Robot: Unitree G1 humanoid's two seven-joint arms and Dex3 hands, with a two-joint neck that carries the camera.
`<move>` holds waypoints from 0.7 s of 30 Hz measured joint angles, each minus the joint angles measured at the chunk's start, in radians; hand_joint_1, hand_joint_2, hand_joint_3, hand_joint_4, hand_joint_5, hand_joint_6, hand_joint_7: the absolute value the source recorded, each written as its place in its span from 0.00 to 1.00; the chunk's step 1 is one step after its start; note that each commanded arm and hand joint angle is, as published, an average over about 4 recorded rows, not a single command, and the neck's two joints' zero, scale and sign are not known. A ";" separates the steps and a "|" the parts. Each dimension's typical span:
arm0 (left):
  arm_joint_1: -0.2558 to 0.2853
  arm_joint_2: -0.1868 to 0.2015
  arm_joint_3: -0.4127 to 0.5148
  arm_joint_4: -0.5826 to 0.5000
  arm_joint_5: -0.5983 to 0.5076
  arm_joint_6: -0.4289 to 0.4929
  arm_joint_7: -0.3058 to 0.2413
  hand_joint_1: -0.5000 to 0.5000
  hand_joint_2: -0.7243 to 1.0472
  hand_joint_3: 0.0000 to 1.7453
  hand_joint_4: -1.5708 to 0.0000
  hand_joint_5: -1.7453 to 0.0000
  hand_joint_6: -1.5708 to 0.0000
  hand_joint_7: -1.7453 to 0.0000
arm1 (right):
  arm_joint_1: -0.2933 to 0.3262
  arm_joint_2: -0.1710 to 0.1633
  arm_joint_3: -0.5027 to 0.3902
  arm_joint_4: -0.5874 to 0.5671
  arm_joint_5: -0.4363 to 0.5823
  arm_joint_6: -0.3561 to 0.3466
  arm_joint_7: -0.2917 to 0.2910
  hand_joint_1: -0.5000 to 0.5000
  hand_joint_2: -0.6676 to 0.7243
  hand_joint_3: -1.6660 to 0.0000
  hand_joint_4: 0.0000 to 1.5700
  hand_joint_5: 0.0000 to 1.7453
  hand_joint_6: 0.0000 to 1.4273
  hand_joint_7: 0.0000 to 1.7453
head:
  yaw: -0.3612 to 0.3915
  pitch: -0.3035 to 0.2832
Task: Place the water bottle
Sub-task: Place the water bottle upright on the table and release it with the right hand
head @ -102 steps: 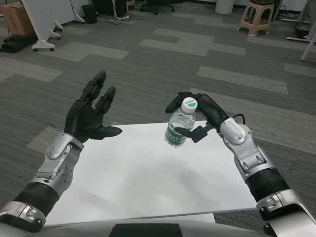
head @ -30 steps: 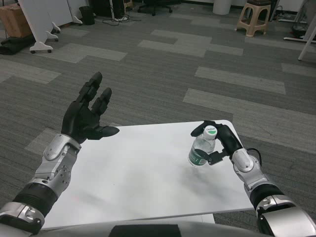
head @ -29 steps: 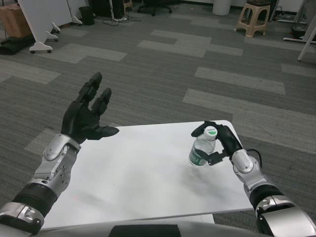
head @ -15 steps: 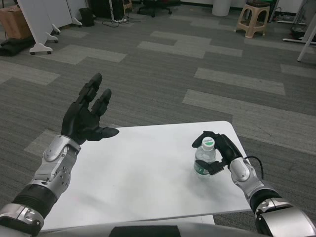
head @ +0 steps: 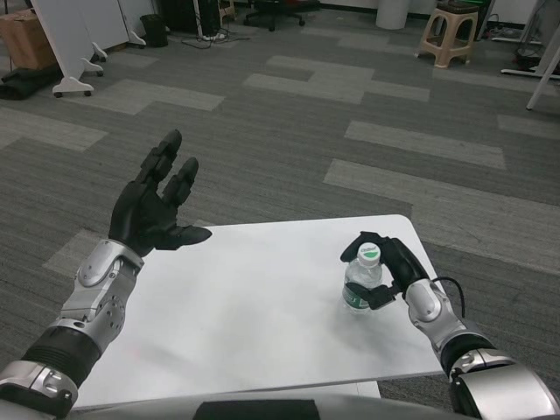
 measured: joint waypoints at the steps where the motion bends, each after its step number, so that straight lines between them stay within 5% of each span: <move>1: 0.000 0.000 0.000 0.000 0.000 0.000 0.000 0.00 0.60 0.05 1.00 1.00 1.00 1.00 | 0.002 0.002 -0.013 0.000 0.000 0.000 0.000 0.04 0.09 0.10 0.18 0.72 0.52 0.86 | 0.000 0.000; 3: 0.000 0.000 0.000 0.000 0.000 0.000 0.000 0.00 0.60 0.05 1.00 1.00 1.00 1.00 | 0.010 0.006 -0.041 0.001 0.006 -0.002 0.000 0.04 0.09 0.08 0.03 0.43 0.16 0.64 | 0.000 0.001; 6: 0.000 0.000 0.000 -0.001 0.000 0.000 0.000 0.00 0.60 0.05 1.00 1.00 1.00 1.00 | 0.018 0.010 -0.070 0.022 0.077 -0.012 0.003 0.04 0.09 0.02 0.00 0.06 0.00 0.21 | 0.002 0.001; 8: 0.000 0.000 0.000 -0.001 0.000 0.000 0.000 0.00 0.60 0.05 1.00 1.00 1.00 1.00 | 0.020 0.012 -0.077 0.045 0.149 -0.016 0.018 0.06 0.09 0.00 0.00 0.00 0.00 0.07 | 0.003 0.000; 12: 0.000 0.000 0.000 -0.002 0.000 0.000 0.000 0.00 0.60 0.05 1.00 1.00 1.00 1.00 | 0.020 0.016 -0.084 0.061 0.230 -0.016 0.079 0.08 0.17 0.13 0.00 0.00 0.00 0.00 | 0.003 -0.001; 21: 0.000 0.000 0.001 -0.002 0.000 0.000 0.000 0.00 0.60 0.05 1.00 1.00 1.00 1.00 | 0.021 0.015 -0.072 0.035 0.238 -0.016 0.141 0.12 0.27 0.55 0.00 0.00 0.00 0.00 | 0.003 -0.003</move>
